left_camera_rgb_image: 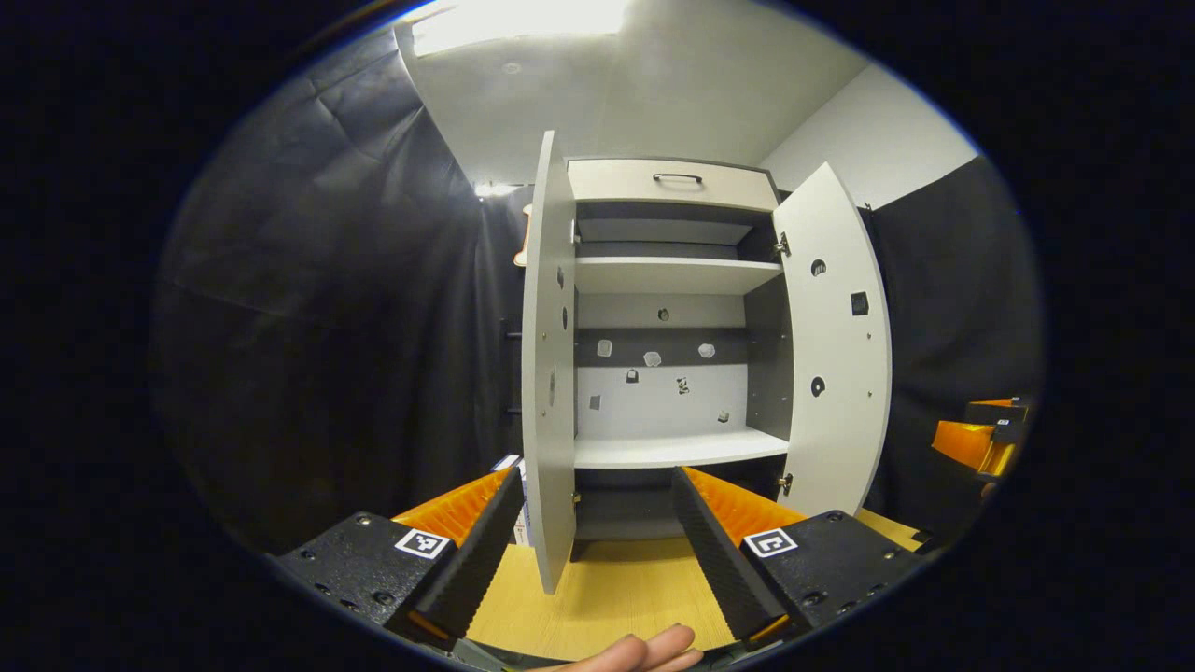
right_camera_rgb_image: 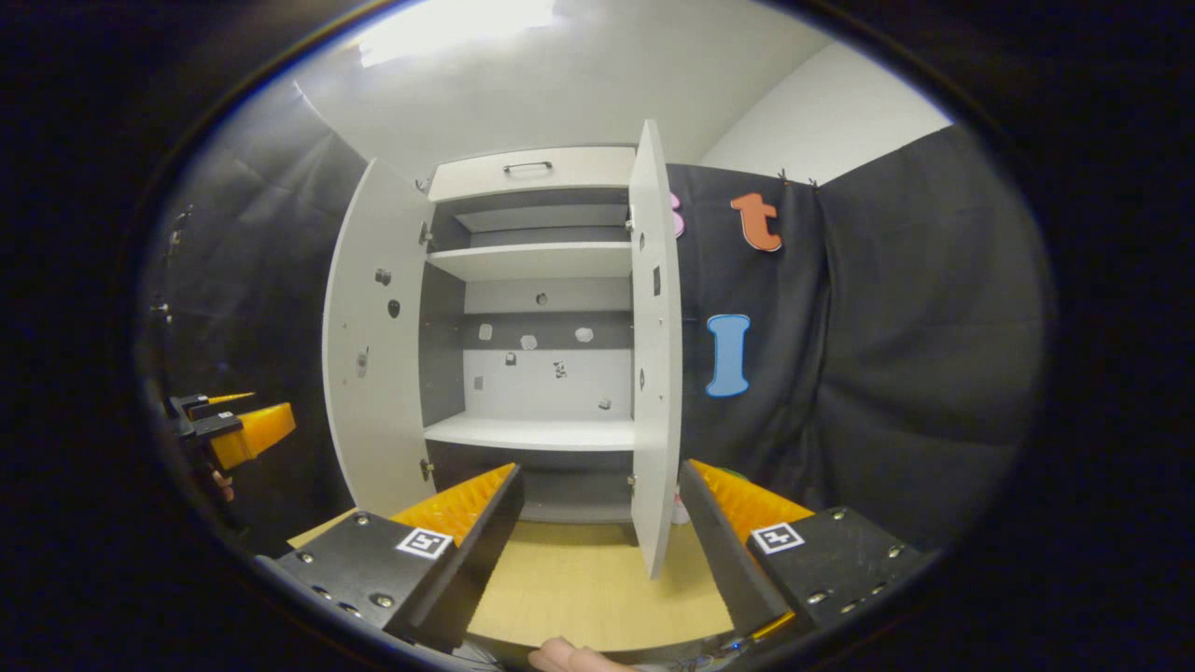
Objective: Open the right door of the double-door shoe cabinet with the right hand, and open the left door with the left hand.
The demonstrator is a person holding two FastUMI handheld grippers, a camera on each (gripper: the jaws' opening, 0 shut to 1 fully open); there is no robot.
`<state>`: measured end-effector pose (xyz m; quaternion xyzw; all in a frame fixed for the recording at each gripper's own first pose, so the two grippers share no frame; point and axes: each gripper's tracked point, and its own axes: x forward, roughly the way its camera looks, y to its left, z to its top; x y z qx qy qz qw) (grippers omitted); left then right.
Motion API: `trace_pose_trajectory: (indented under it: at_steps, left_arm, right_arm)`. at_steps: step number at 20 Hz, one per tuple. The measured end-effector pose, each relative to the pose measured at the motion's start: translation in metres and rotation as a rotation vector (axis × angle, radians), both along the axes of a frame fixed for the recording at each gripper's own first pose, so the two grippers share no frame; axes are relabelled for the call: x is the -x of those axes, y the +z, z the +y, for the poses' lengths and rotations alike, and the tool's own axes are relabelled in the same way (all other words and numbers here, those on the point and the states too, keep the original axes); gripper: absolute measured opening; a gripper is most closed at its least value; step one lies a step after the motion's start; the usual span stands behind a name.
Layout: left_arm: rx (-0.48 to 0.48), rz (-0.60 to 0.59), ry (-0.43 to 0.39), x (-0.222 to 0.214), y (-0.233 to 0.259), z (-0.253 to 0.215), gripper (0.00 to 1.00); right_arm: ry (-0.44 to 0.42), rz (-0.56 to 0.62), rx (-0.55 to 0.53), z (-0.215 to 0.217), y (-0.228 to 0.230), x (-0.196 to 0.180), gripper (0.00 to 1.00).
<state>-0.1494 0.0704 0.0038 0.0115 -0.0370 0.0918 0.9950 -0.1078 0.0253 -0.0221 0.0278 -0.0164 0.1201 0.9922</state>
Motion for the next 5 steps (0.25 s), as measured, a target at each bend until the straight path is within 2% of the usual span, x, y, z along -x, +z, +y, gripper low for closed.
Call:
trace_pose_trajectory:
  at_steps: [1,5]
  left_arm:
    - [-0.002,0.0,-0.01,0.001,0.0004,-0.0036,0.99]
    - [0.008,-0.001,-0.033,0.0023,-0.0008,-0.0106,0.98]
  right_arm:
    - [0.001,0.0,-0.003,-0.0007,-0.0004,0.0001,0.98]
    - [-0.001,0.001,0.0,-0.0034,-0.0014,0.0021,1.0]
